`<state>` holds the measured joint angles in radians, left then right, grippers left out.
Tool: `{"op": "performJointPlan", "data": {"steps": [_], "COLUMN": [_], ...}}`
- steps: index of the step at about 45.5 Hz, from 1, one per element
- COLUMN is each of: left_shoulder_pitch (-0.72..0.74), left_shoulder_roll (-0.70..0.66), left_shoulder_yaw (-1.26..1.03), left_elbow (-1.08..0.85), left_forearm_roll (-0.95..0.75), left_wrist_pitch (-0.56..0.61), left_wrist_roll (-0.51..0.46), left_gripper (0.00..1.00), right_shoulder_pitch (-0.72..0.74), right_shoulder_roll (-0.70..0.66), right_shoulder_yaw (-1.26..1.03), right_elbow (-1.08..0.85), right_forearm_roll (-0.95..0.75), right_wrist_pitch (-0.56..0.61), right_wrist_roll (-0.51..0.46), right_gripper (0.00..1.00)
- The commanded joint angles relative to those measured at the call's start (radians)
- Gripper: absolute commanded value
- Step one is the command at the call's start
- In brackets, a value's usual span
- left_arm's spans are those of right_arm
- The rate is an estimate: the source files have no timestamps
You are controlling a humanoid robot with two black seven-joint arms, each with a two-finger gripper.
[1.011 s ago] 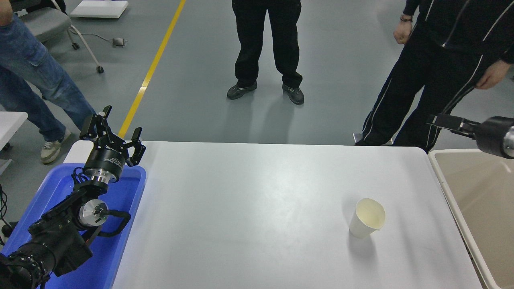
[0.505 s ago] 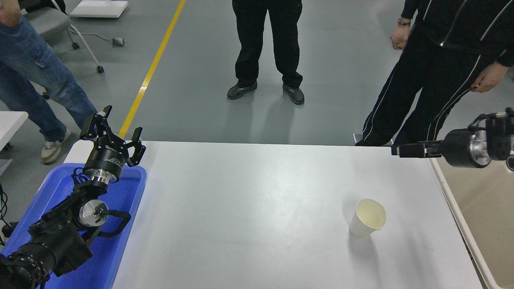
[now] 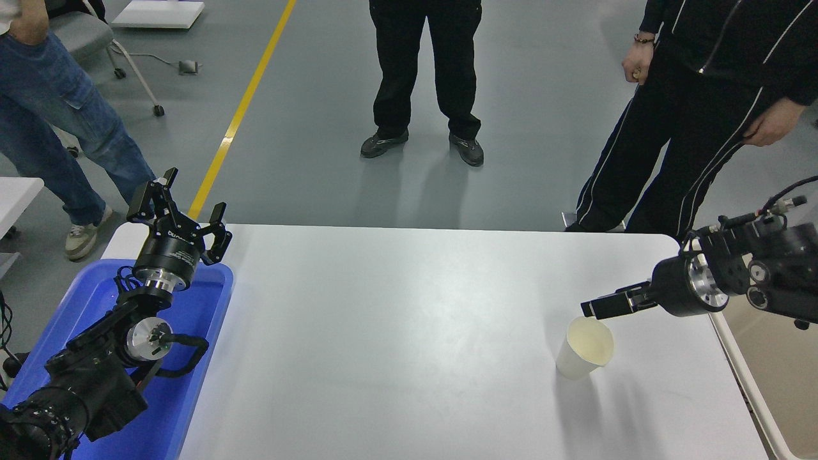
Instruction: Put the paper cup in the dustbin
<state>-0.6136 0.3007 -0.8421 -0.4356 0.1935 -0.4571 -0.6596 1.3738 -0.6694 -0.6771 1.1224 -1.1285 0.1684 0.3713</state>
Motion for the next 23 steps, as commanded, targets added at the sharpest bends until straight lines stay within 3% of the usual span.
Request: {"op": "performJointPlan", "data": {"steps": [1, 23], "left_shoulder_pitch": [0.000, 0.000], "left_shoulder_roll": [0.000, 0.000], "left_shoulder_yaw": [0.000, 0.000], "left_elbow": [0.000, 0.000], "left_forearm_roll": [0.000, 0.001], "left_wrist_pitch": [0.000, 0.000], "left_wrist_roll": [0.000, 0.000], "left_gripper": [1.00, 1.00], "right_shoulder_pitch": [-0.059, -0.186], "right_shoulder_roll": [0.010, 0.097], "right_shoulder_yaw": [0.004, 0.019], "right_elbow": [-0.036, -0.151], "right_forearm_roll": [0.007, 0.016], "right_wrist_pitch": [-0.023, -0.092], "right_wrist_roll": [0.000, 0.000], "right_gripper": [0.99, 0.95]}}
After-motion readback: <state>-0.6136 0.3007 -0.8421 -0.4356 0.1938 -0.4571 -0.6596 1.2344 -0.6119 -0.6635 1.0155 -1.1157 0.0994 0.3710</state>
